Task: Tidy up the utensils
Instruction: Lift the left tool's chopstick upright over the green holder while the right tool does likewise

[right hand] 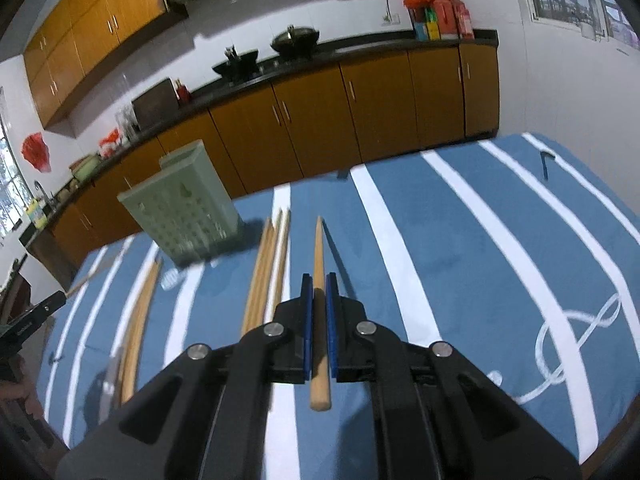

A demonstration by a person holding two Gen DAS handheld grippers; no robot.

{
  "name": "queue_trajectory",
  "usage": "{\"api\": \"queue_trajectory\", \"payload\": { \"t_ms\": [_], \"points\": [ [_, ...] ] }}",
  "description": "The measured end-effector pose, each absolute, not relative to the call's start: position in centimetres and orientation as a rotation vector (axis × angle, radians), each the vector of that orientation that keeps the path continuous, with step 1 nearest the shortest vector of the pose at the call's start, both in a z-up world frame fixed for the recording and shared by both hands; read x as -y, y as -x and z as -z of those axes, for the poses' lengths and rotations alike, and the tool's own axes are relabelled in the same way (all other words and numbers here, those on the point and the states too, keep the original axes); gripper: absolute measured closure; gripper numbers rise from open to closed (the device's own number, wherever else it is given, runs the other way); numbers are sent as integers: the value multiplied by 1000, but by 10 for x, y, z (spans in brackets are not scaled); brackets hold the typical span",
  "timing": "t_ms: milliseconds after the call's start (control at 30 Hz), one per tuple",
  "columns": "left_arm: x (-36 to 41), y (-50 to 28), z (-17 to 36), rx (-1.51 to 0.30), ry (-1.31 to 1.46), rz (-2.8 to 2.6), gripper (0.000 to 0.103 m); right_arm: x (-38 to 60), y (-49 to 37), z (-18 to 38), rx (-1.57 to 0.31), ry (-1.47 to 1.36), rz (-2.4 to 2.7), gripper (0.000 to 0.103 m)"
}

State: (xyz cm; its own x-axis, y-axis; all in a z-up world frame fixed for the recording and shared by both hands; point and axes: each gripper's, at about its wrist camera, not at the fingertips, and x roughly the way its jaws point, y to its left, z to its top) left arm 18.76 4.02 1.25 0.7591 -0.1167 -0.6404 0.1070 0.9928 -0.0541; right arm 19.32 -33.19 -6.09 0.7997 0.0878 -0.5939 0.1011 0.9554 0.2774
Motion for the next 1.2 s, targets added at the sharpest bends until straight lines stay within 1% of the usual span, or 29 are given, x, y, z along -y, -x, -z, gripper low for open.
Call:
{"api": "queue_trajectory", "payload": {
  "t_ms": [367, 500, 733, 833, 967, 1067, 1200],
  "points": [
    [-48, -200, -62, -578, 15, 112, 95, 333, -210, 8, -544, -289, -17, 96],
    [-52, -208, -86, -530, 21, 100, 96, 333, -228, -29, -499, -272, -29, 96],
    [-47, -221, -152, -396, 31, 113, 96, 319, -254, -113, -374, -283, -149, 96],
    [-37, -226, -179, -342, 42, 147, 96, 301, -263, -136, -361, -261, -212, 96],
    [-16, -232, -196, -317, 41, 203, 96, 281, -276, -140, -382, -224, -259, 96],
    [-2, -240, -187, -333, 30, 233, 96, 273, -287, -131, -422, -218, -269, 96],
    [11, -255, -164, -400, 39, 266, 96, 264, -308, -110, -500, -205, -262, 96]
  ]
}}
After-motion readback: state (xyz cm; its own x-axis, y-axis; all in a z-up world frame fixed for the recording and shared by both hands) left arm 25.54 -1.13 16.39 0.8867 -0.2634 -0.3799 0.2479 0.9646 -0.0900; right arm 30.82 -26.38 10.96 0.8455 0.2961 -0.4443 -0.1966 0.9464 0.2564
